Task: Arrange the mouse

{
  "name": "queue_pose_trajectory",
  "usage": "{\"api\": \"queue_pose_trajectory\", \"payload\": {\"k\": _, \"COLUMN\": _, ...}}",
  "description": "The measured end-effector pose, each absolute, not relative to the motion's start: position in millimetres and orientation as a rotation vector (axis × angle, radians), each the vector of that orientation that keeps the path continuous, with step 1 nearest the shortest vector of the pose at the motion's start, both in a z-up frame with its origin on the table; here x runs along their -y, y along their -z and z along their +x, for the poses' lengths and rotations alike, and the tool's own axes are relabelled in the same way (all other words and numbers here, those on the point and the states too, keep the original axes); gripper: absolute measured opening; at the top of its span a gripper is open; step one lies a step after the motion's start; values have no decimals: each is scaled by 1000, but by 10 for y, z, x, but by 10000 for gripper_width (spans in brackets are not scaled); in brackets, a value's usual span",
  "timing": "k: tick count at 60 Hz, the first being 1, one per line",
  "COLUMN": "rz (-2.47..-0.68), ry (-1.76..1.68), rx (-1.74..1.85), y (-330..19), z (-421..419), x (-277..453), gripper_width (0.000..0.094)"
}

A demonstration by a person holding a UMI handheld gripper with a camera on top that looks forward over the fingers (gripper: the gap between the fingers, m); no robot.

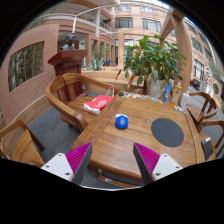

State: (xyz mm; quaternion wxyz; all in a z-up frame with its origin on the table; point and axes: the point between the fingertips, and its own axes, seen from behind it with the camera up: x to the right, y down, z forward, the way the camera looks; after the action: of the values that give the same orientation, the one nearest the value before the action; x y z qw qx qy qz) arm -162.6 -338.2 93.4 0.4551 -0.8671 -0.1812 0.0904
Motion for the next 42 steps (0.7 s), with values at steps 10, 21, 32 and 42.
{"api": "queue_pose_trajectory", "payload": {"k": 10, "rz": -2168, "ry": -142, "rx": 391, "y": -707, "z": -1499, "x": 2918, "gripper_width": 844}}
{"api": "queue_pose_trajectory", "payload": {"k": 21, "rz": -2174, "ry": -110, "rx": 358, "y": -361, "z": -1627, "x": 2121, "gripper_width": 847}}
{"api": "queue_pose_trajectory", "payload": {"k": 32, "rz": -2196, "ry": -75, "rx": 347, "y": -23, "z": -1783, "x": 1462, "gripper_width": 835}}
{"api": "queue_pose_trajectory", "payload": {"k": 42, "rz": -2219, "ry": -117, "rx": 342, "y": 160, "z": -1911, "x": 1146, "gripper_width": 606}}
